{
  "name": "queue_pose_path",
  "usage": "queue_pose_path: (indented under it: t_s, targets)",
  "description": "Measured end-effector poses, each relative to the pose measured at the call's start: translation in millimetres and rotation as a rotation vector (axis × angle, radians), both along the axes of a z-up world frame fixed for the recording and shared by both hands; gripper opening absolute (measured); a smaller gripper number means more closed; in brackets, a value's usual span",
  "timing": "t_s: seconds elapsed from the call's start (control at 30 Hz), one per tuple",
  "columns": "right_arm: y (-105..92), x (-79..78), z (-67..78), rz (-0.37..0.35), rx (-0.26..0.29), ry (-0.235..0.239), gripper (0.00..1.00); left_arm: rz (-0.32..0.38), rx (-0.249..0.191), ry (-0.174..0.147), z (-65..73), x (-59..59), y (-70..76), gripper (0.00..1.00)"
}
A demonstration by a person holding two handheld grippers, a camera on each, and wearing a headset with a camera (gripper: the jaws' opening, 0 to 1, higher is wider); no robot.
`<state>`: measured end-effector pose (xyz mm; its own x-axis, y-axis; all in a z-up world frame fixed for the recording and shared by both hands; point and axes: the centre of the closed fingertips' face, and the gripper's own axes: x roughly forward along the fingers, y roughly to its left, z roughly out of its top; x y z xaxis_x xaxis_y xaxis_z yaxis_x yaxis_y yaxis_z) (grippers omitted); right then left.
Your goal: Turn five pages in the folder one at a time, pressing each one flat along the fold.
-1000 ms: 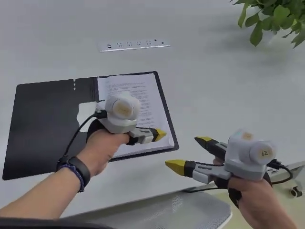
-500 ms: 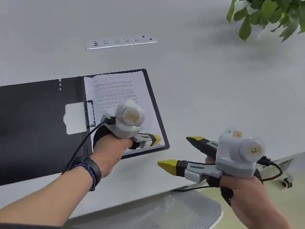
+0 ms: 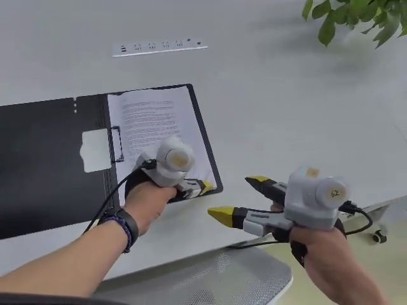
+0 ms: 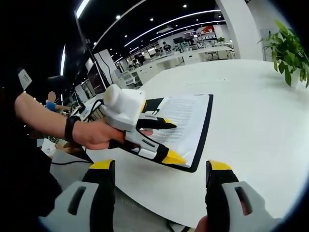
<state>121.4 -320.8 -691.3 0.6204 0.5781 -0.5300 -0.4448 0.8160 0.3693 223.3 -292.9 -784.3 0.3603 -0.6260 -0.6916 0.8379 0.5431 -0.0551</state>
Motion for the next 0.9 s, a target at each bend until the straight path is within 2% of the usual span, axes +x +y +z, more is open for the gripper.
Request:
queue_pose_path:
  t_s: [0.03,0.17,0.3,0.57,0.63,0.73,0.77,0.8,0.83,0.9]
  targets:
    - [-0.2,0.6,0.0,0.000,0.001,0.000,0.76,-0.007,0.008,-0.008,-0.5,0.1,0.6,0.74]
    - [0.3,4.8,-0.4,0.003,0.007,-0.002,0.76,0.008,-0.015,0.005,1.2,1.9,2.7,0.73]
    - [2.8,13.4,0.7,0.002,0.022,-0.009,0.75,0.043,-0.025,0.006,1.9,8.8,10.1,0.63]
    - [12.4,49.9,0.9,0.013,0.061,-0.034,0.70,0.057,-0.040,0.015,3.6,8.2,10.3,0.60]
    - [13.2,61.2,-3.2,-0.008,0.103,-0.031,0.68,0.060,-0.043,0.017,4.3,8.1,10.4,0.60]
    - [11.8,74.8,-9.6,-0.028,0.132,-0.029,0.66,0.057,-0.044,0.018,4.3,8.0,10.6,0.60]
    - [12.1,81.4,-11.2,-0.046,0.169,-0.026,0.63,0.054,-0.042,0.018,4.4,7.8,11.0,0.60]
    - [12.4,83.2,-11.7,-0.053,0.181,-0.022,0.61,0.052,-0.042,0.018,4.5,7.9,11.2,0.59]
    - [11.9,88.5,-14.1,-0.072,0.208,-0.012,0.61,0.052,-0.043,0.019,4.7,7.8,11.5,0.59]
    - [13.4,93.8,-22.3,-0.076,0.226,0.017,0.60,0.053,-0.045,0.021,5.1,7.6,11.9,0.59]
